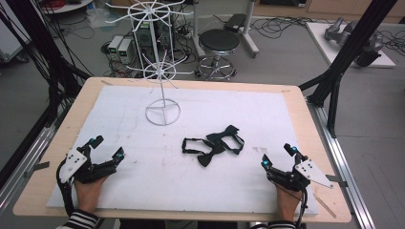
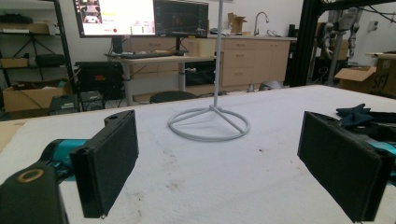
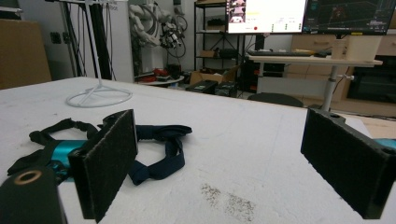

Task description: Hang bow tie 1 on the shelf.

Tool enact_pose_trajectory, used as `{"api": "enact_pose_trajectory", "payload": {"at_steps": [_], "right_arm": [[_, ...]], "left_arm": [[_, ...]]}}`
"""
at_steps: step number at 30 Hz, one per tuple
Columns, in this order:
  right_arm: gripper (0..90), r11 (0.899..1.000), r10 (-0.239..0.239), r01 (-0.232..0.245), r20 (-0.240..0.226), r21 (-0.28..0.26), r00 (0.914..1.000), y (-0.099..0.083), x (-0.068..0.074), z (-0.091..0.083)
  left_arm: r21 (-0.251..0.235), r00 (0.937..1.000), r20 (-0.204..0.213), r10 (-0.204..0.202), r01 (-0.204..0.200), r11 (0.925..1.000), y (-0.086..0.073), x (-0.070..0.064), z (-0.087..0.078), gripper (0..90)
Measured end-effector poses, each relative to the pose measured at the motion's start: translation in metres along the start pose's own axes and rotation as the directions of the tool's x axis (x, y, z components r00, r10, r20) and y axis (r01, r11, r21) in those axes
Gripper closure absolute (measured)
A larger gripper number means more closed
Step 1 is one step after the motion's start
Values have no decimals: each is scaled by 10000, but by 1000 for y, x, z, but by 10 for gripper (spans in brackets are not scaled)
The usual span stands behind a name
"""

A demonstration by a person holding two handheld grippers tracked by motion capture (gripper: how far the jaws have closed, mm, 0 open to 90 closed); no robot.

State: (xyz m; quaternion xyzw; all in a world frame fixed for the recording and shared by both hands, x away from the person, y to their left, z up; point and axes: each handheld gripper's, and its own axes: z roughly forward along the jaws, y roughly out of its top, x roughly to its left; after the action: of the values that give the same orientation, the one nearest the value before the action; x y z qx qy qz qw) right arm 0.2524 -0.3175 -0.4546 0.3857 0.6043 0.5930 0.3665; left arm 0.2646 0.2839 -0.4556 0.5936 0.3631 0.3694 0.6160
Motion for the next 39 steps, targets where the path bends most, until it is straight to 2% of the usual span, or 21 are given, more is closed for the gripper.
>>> {"api": "enact_pose_trajectory", "payload": {"at_steps": [16, 26, 30, 32, 39], "right_arm": [[103, 10000, -7, 7, 14, -39, 10000, 0, -1, 0], [102, 9997, -81, 81, 19, 244, 10000, 1, 0, 3], [102, 9988, 88, -85, -66, 481, 9999, 3, -1, 4], [102, 9979, 335, -324, -190, 556, 9993, 4, -2, 5], [102, 9980, 269, -245, -413, 586, 9988, 20, -6, 6]], "left_arm": [[-4, 10000, 11, 33, -33, 10000, 0, 0, 0, 129], [-18, 10000, -5, 39, -39, 10000, 0, 0, 0, 129], [-21, 10000, -5, 30, -30, 10000, 0, 0, 0, 129], [-22, 10000, -4, 33, -33, 10000, 0, 0, 0, 129], [-31, 10000, -13, 37, -37, 10000, 0, 0, 0, 129]]}}
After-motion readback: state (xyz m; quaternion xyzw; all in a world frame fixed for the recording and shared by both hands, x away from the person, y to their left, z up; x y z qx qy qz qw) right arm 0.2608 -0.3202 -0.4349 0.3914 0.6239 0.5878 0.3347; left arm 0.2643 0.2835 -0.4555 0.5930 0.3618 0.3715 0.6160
